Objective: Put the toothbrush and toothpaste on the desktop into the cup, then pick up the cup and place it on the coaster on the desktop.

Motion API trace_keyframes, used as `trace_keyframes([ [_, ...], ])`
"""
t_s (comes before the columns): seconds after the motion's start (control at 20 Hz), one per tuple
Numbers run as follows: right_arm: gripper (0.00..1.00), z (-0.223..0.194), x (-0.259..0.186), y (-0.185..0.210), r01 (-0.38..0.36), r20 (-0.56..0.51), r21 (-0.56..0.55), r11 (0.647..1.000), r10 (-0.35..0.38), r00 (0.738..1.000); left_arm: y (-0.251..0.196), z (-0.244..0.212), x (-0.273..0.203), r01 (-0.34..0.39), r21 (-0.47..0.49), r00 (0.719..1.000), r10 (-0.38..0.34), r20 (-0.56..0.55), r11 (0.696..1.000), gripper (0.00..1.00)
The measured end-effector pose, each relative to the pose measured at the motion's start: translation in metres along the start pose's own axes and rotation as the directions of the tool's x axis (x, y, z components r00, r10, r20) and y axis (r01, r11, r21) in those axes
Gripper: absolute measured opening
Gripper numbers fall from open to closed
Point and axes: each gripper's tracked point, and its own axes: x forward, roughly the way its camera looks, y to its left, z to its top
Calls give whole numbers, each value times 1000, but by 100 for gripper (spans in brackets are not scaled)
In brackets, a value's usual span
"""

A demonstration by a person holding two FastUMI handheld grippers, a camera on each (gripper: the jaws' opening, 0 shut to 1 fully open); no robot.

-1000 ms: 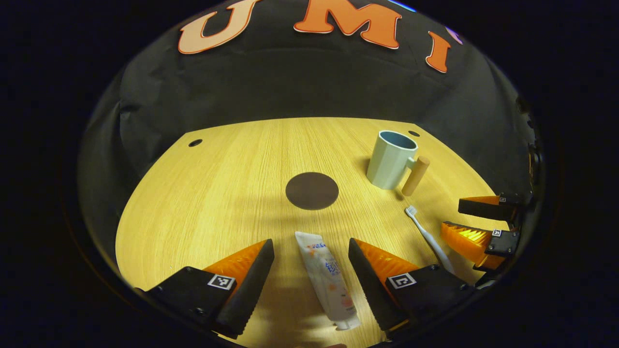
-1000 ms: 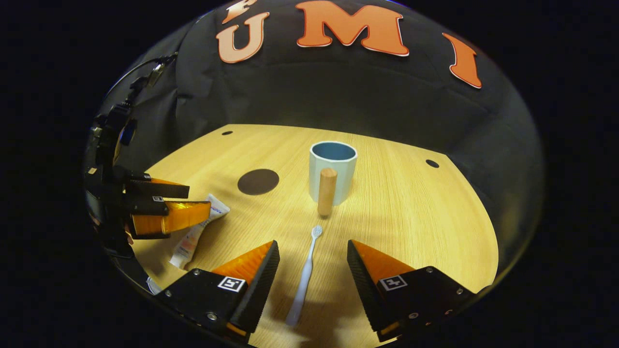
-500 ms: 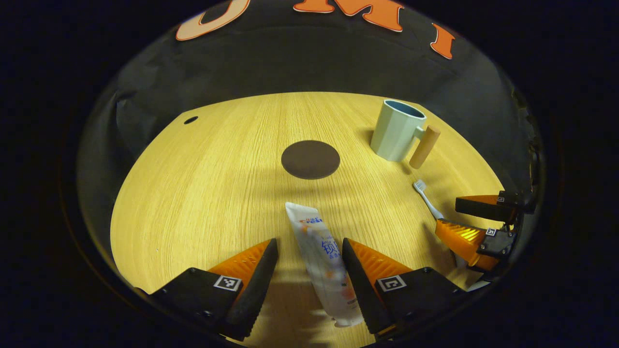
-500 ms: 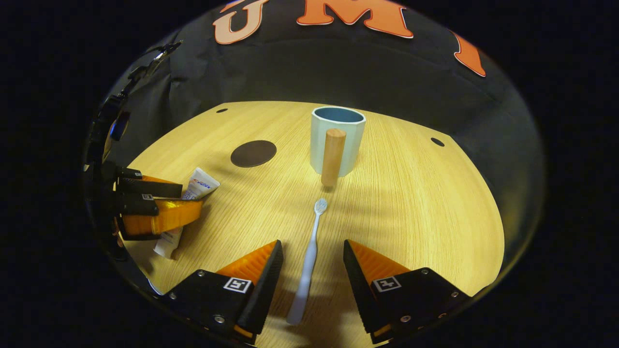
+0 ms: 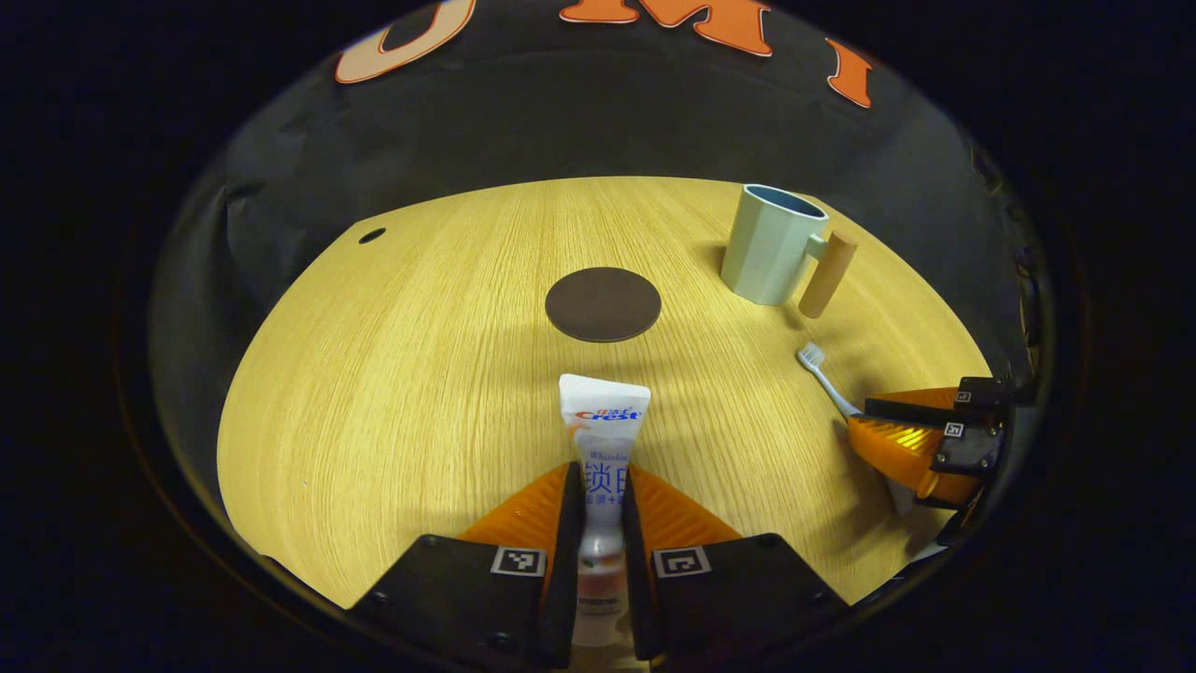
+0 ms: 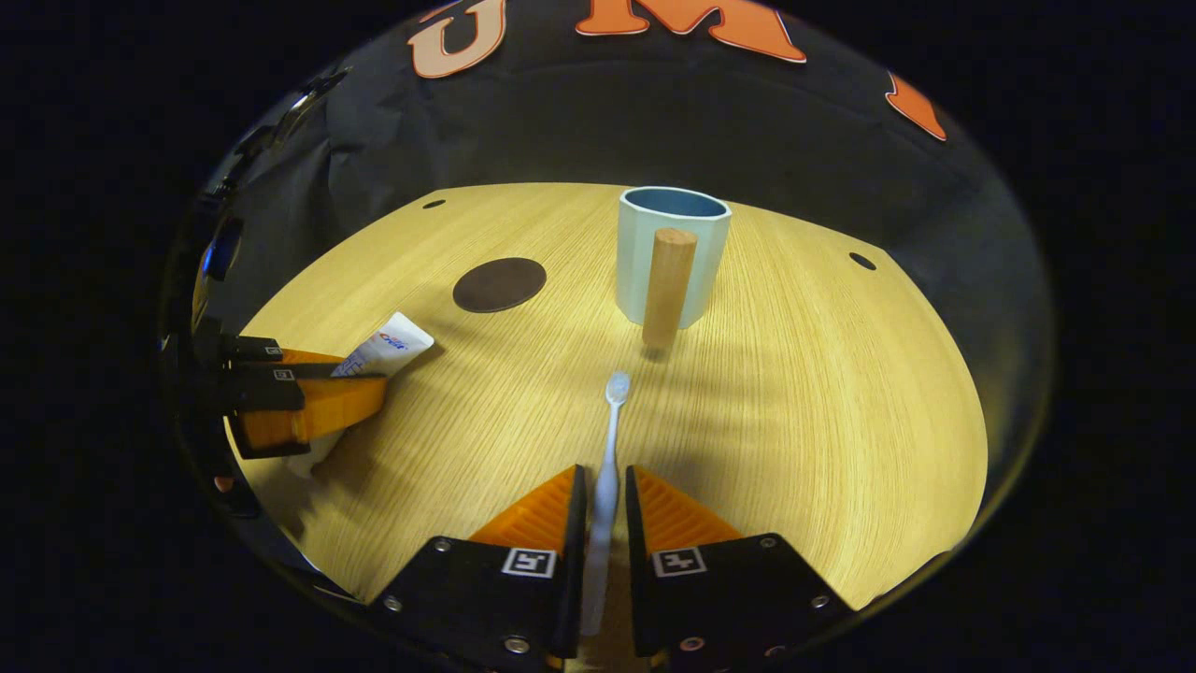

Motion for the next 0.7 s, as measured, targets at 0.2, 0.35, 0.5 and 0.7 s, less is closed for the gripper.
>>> trace_keyframes([
  [0.2, 8, 5, 2, -2, -22, 6, 4, 1000, 22, 1000, -4, 1, 3, 13, -43, 1000, -13, 8, 999, 18],
  [0.35, 5, 8, 0, -1, -39, 23, 40, 998, 39, 999, -5, 1, 3, 22, -57, 1000, -22, 5, 998, 18],
  [0.5, 5, 22, -8, -2, -52, 66, 54, 997, 49, 997, -5, 1, 2, 29, -57, 1000, -29, 6, 998, 18],
  [0.7, 5, 45, -29, -5, -71, 142, 65, 995, 61, 988, -3, 6, -1, 50, -54, 999, -48, 26, 997, 18],
])
